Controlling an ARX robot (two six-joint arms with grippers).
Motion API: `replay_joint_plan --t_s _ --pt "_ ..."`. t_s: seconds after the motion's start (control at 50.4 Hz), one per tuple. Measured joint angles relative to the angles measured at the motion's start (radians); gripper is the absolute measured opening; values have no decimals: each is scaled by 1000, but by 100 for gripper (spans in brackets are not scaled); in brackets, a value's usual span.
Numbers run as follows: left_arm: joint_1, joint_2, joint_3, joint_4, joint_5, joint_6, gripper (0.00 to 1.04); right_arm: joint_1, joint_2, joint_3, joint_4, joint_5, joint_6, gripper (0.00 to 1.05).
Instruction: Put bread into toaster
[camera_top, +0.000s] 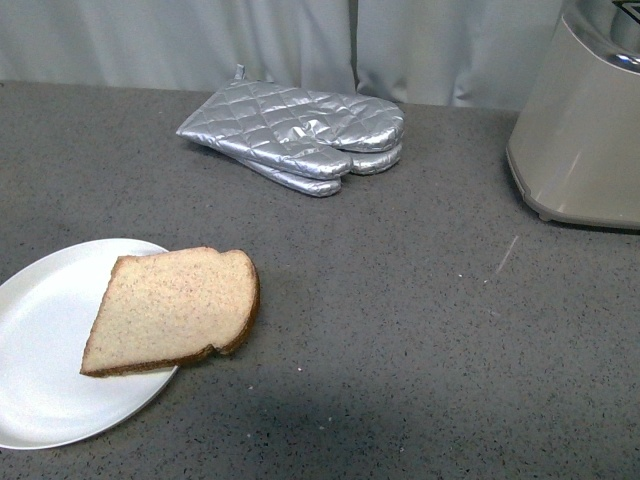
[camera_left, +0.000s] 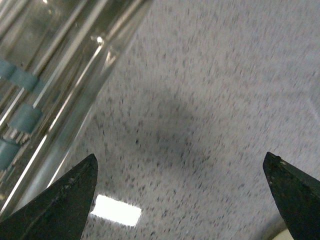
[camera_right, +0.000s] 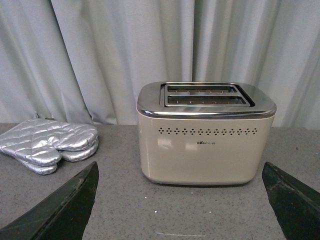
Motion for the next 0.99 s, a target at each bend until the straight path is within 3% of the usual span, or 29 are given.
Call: replay_joint_plan --t_s 0.199,0.496,0.993 --pt "-28 9 -1 -130 6 202 98 0 0 0 0 0 0 95" --pt "-60 -47 -50 -311 168 351 98 0 0 0 0 0 0 95" --pt "-126 -76 -84 -410 74 555 98 0 0 0 0 0 0 95"
